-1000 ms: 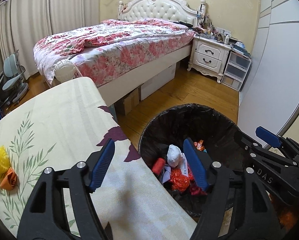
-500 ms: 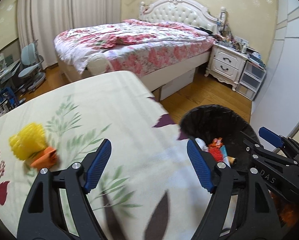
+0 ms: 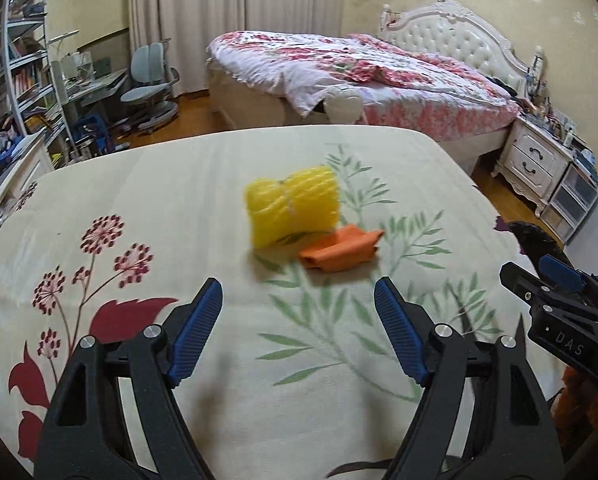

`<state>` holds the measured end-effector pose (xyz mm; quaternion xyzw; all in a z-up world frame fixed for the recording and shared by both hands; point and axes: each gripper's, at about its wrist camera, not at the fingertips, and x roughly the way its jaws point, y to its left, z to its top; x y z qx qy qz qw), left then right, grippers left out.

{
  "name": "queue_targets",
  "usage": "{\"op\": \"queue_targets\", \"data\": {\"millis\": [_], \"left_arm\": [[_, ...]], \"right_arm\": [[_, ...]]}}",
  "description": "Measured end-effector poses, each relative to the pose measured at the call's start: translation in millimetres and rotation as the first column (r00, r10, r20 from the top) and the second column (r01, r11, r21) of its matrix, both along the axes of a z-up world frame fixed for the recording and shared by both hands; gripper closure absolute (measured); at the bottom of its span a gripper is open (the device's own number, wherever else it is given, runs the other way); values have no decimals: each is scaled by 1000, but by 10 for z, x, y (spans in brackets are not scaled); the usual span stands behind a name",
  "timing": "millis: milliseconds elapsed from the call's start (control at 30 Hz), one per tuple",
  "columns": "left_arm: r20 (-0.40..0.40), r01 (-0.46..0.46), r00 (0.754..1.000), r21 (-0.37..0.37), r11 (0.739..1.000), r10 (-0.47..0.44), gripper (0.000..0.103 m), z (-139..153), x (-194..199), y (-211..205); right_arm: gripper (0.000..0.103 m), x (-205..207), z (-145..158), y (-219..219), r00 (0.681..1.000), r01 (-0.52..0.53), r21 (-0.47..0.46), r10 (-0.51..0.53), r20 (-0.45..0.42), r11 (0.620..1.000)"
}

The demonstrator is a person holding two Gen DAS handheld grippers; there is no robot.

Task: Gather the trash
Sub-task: 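Move both tools back over the remaining trash on the bed, then grasp the orange cloth with the right tool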

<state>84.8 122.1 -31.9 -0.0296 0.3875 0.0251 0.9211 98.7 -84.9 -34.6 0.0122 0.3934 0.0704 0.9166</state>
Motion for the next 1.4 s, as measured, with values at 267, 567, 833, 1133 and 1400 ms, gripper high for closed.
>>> {"op": "queue_targets", "data": {"millis": [267, 567, 833, 1133, 1400], "left_arm": [[-9, -123, 992, 16, 992, 123, 26, -34, -171, 627], [-21, -200, 980, 5, 980, 200, 26, -87, -276, 995], [-15, -189, 982, 5, 982, 189, 26, -90, -237, 932], [-6, -133, 991, 3, 991, 133, 26, -83, -123, 688], [5, -47, 999, 3, 999, 47, 26, -75, 137, 276]], "right_arm": [[34, 112, -26, 637, 991, -130, 18, 131, -29, 991], [34, 281, -53, 1063, 980, -189, 10, 190, -61, 982], [41, 360, -128, 1204, 976, -203, -35, 199, -92, 978], [47, 321, -102, 888, 987, -151, -80, 145, -72, 985], [49, 364, -115, 436, 995, -71, -79, 65, -75, 994]]}}
